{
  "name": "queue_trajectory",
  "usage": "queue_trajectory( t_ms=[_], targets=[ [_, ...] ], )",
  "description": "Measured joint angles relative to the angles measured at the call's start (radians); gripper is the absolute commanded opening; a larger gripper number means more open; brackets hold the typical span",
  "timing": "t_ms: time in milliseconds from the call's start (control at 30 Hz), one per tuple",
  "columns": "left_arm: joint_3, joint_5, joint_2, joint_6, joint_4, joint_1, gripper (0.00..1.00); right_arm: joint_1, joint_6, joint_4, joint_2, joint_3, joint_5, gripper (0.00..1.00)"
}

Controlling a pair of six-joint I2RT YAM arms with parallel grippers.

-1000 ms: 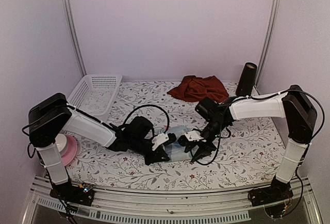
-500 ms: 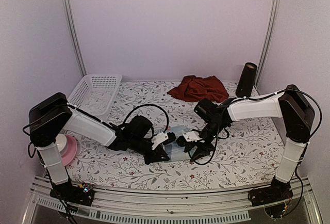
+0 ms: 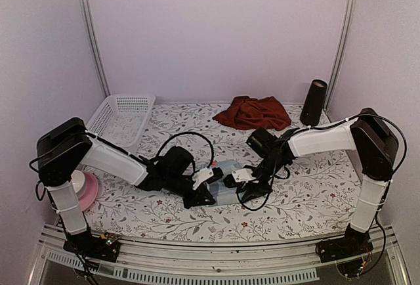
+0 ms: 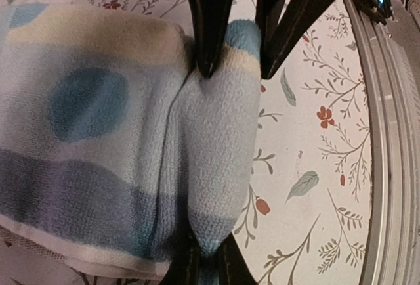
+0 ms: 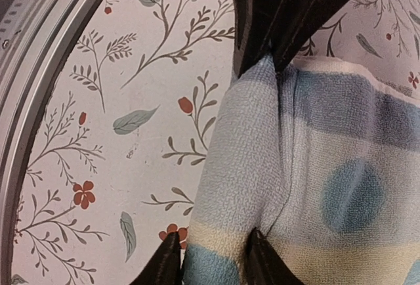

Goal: Roll the towels
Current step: Roll the towel at the center of the board.

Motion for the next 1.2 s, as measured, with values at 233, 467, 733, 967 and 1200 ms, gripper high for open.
queue_trajectory(
  t_ms=[233, 467, 733, 967, 1200],
  targets=[
    [0.0, 0.0, 0.001, -0.001, 0.0, 0.001, 0.23, 0.0, 0.014, -0.019, 0.035, 0.019, -0.008, 0.04],
    [-0.043, -0.018, -0.05, 0.011, 0.016, 0.002, 0.46, -0.004, 0.002, -0.117, 0.093, 0.097, -0.064, 0.03],
    [-0.136, -0.103, -0.182, 0.075, 0.078, -0.03, 0.51, -0.051, -0.034, -0.31, 0.215, 0.238, -0.193, 0.03],
    [-0.194, -0.192, -0.232, 0.152, 0.159, -0.115, 0.49, -0.095, -0.051, -0.414, 0.259, 0.273, -0.26, 0.04],
    [-0.209, -0.291, -0.229, 0.206, 0.232, -0.169, 0.4, -0.122, -0.043, -0.478, 0.318, 0.317, -0.311, 0.03]
  ],
)
